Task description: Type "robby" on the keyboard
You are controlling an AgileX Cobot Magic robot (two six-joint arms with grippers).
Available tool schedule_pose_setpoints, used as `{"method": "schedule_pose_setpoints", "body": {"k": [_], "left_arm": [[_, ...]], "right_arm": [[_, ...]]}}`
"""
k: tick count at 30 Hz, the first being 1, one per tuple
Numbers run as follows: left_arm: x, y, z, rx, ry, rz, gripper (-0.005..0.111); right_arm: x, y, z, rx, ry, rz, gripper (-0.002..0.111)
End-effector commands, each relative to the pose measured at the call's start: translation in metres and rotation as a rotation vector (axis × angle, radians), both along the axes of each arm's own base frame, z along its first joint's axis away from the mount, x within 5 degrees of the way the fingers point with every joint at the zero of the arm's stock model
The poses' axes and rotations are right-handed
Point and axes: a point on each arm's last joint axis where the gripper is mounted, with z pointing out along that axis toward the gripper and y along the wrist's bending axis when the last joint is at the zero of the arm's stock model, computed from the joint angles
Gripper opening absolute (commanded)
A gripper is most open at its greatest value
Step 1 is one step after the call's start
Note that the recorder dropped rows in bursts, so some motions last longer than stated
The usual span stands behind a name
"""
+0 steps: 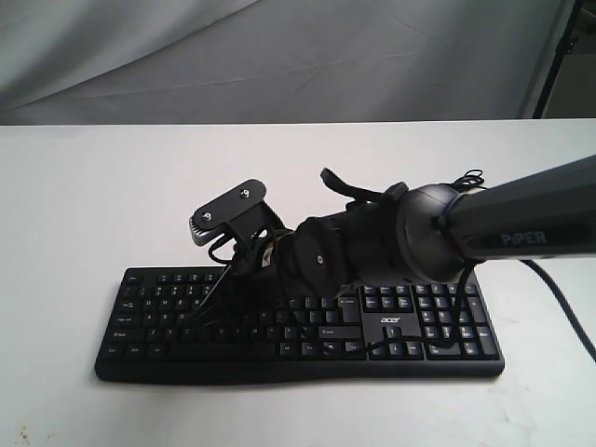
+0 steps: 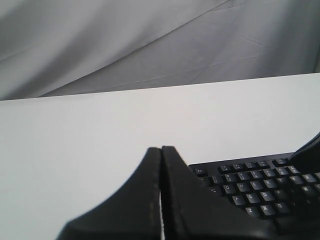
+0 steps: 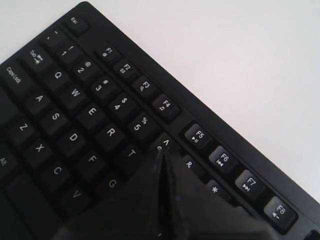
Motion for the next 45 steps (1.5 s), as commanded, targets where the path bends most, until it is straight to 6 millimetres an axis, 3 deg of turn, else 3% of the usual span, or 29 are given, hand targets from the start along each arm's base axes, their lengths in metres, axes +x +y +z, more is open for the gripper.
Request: {"method": "schedule_pose_setpoints", "body": {"k": [1, 15, 45], "left_arm": [[0.000, 0.000, -0.001, 0.001, -0.007, -0.006, 0.000], [0.000, 0.000, -0.001, 0.001, -0.007, -0.006, 0.000], [0.000, 0.000, -0.001, 0.001, -0.007, -0.006, 0.000]], "right_arm": [[-0.002, 0.000, -0.001, -0.004, 0.007, 0.004, 0.000], [-0.002, 0.000, -0.014, -0.024, 0.021, 0.003, 0.000], [-0.003, 0.000, -0.018, -0.050, 0.037, 0.022, 0.000]]}}
